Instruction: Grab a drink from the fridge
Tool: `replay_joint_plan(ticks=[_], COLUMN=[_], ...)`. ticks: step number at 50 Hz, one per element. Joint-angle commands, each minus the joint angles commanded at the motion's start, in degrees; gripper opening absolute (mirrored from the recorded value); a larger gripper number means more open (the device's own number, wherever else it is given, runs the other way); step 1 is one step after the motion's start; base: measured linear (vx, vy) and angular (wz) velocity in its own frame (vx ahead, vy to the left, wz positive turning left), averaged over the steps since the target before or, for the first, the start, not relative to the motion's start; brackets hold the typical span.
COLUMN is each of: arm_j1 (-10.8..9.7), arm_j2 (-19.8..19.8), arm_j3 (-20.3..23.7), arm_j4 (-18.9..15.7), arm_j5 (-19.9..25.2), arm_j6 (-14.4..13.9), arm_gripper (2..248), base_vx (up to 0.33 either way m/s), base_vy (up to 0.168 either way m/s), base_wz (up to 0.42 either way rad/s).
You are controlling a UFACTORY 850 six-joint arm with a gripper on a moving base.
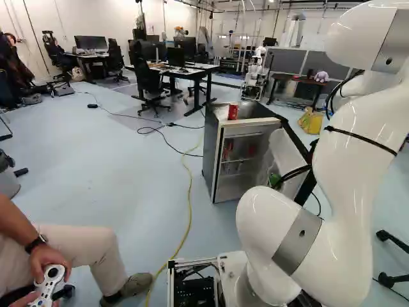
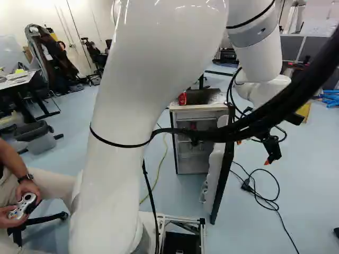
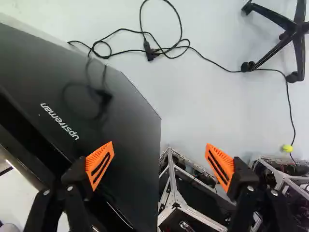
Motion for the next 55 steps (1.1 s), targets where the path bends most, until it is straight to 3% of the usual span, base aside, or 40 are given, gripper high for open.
replay_joint_plan(ticks=[55], arm_j1=[5.82], arm_j2=[7.54], arm_j3=[10.58], arm_j4=[0.00], arm_j5=[0.00], arm_j6=[0.00], arm_gripper=[247], base_vx=[0.000], base_vy=[0.000], base_wz=[0.000])
